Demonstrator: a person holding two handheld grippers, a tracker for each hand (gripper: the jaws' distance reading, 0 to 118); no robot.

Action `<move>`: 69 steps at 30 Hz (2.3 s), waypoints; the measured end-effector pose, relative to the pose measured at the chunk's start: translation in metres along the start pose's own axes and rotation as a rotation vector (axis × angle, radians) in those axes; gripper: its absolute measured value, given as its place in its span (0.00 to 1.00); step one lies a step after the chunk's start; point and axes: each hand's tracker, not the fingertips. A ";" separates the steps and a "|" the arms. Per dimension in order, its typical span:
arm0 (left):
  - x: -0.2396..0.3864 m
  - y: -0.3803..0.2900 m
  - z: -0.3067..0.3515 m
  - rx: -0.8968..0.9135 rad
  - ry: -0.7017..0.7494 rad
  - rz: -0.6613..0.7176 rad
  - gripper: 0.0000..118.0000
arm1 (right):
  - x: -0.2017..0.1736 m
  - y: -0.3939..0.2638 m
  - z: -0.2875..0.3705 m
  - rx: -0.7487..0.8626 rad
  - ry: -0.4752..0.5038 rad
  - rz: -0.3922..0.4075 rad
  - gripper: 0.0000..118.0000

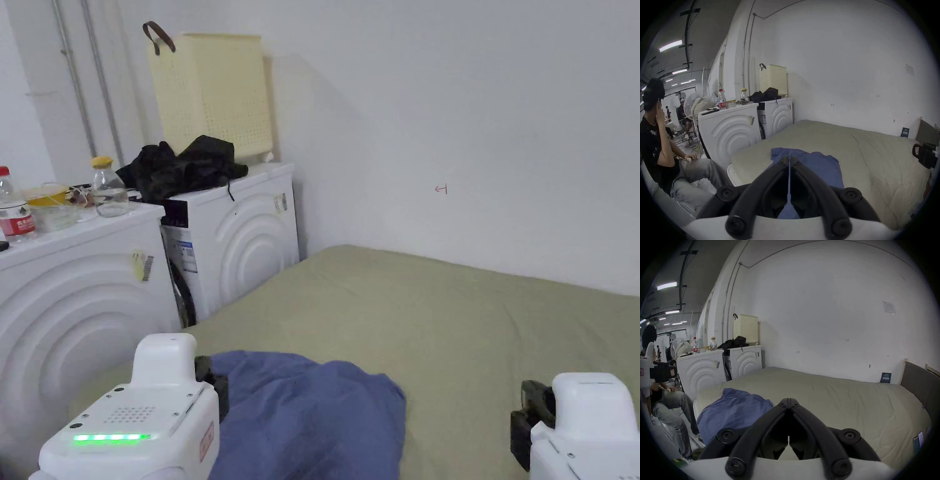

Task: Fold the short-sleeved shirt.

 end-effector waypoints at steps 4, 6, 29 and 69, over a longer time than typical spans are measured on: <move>0.008 -0.011 -0.036 -0.068 -0.035 0.005 0.03 | 0.001 -0.011 -0.013 -0.030 0.003 0.004 0.00; 0.016 -0.019 -0.061 -0.114 -0.065 -0.001 0.03 | 0.001 -0.020 -0.021 -0.056 0.008 0.004 0.00; 0.129 -0.150 -0.313 -0.762 -0.279 -0.176 1.00 | 0.045 -0.125 -0.057 -0.379 -0.050 -0.046 0.00; 0.591 -0.166 -0.043 -0.776 -0.989 -0.536 0.00 | 0.251 -0.151 0.177 -0.345 -0.657 -0.281 0.00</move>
